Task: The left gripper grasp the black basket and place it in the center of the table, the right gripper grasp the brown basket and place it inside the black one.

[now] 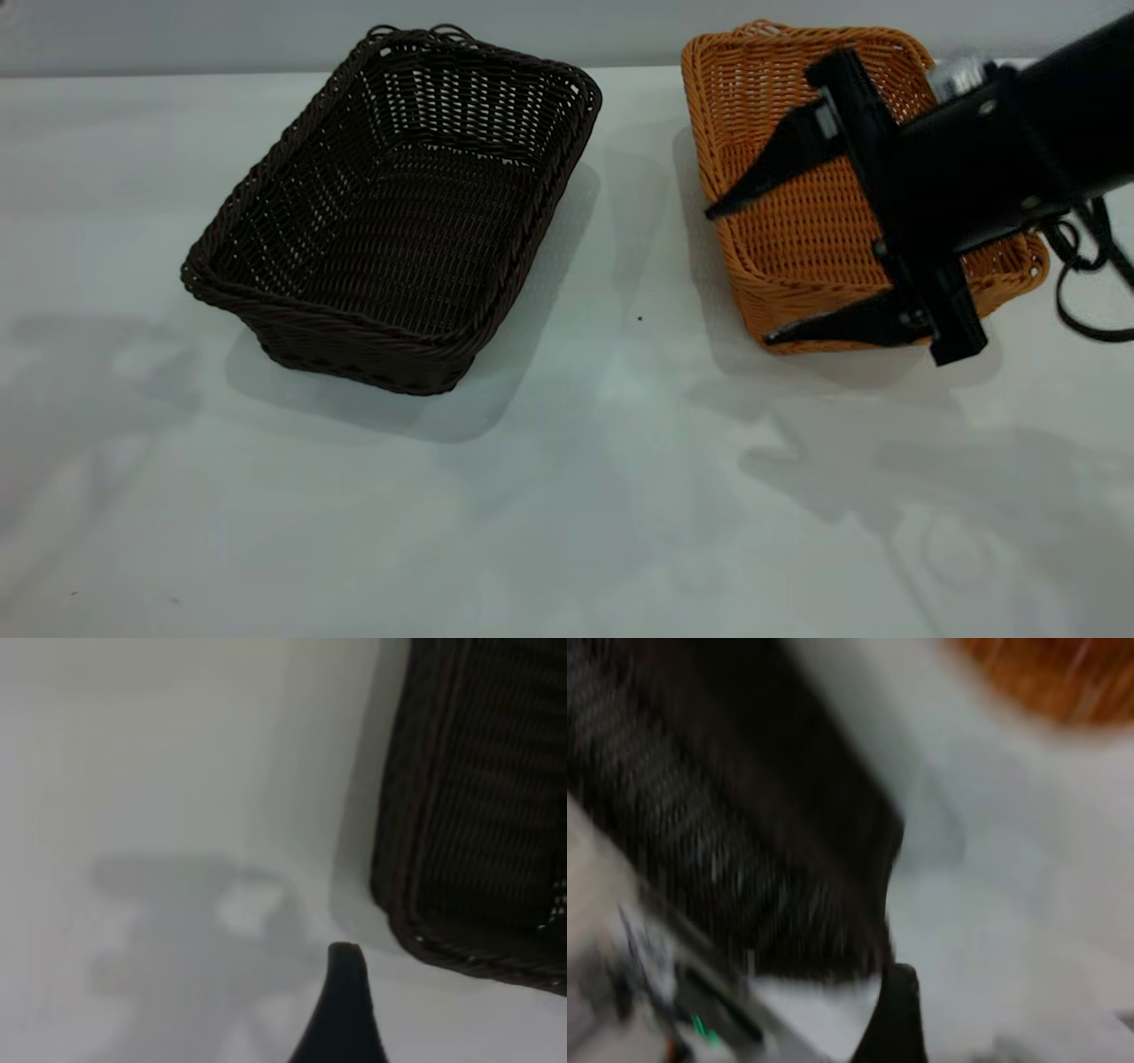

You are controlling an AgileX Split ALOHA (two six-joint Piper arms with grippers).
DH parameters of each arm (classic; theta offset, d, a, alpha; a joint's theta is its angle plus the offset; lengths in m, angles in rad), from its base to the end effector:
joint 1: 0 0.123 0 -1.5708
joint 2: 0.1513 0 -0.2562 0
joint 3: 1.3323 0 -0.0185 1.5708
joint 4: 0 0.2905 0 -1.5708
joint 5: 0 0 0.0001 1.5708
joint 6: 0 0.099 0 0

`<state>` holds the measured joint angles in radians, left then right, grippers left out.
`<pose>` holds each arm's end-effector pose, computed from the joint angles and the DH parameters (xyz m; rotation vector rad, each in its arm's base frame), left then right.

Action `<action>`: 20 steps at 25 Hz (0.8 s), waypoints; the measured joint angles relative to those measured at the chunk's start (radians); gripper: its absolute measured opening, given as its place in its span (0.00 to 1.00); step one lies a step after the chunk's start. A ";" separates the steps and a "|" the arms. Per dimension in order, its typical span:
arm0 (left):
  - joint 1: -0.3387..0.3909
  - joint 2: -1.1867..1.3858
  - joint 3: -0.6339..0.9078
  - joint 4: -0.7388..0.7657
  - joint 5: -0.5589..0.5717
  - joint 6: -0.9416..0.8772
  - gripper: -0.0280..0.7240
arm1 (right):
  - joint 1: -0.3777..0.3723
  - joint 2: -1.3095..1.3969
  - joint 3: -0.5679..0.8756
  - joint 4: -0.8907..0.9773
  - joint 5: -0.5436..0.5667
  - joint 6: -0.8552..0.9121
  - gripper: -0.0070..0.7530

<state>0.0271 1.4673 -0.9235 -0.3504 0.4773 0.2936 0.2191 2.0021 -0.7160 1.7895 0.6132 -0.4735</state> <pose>0.3415 -0.0064 0.1903 0.0088 2.4737 -0.1933 0.2853 0.1206 0.0021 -1.3450 -2.5239 -1.1590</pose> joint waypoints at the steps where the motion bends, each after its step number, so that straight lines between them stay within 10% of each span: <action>1: 0.000 0.007 -0.003 -0.011 0.001 0.010 0.79 | 0.000 0.012 -0.005 0.007 -0.035 0.030 0.79; 11: 0.000 0.131 -0.027 -0.049 -0.001 0.076 0.79 | 0.000 0.037 -0.057 0.025 -0.373 0.236 0.79; 20: -0.041 0.419 -0.267 -0.047 0.043 0.122 0.79 | 0.000 0.156 -0.132 0.031 -0.353 0.330 0.78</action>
<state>-0.0140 1.8860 -1.1906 -0.3978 0.5201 0.4151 0.2191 2.1581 -0.8476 1.8209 0.2603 -0.1434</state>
